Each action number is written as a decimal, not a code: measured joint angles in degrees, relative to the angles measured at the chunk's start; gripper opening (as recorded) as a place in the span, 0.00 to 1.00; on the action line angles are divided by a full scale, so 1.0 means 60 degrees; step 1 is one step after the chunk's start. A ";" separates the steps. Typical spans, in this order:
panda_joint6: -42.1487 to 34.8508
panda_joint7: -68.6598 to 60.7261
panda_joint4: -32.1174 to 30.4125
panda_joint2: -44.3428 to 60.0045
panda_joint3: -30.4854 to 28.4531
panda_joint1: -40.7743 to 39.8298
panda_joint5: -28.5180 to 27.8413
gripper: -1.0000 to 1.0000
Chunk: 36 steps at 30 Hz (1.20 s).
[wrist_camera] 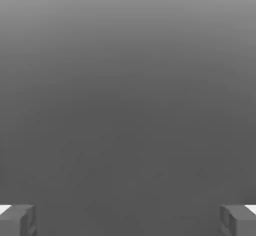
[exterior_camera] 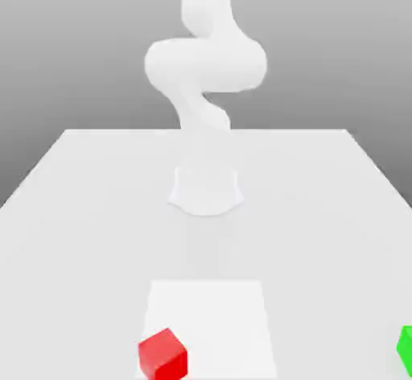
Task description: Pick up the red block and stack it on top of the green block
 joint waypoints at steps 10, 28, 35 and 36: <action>0.1145 0.3366 -0.0390 0.3547 0.0996 -0.1465 -0.0999 0.50; 0.3588 0.7482 -0.0991 0.9533 0.0962 -0.2131 -0.0722 0.50; 0.4432 0.7713 -0.0843 1.0558 0.0702 -0.1927 -0.0966 0.00; 0.4439 0.7715 -0.0843 1.0558 0.0703 -0.1927 -0.0967 0.00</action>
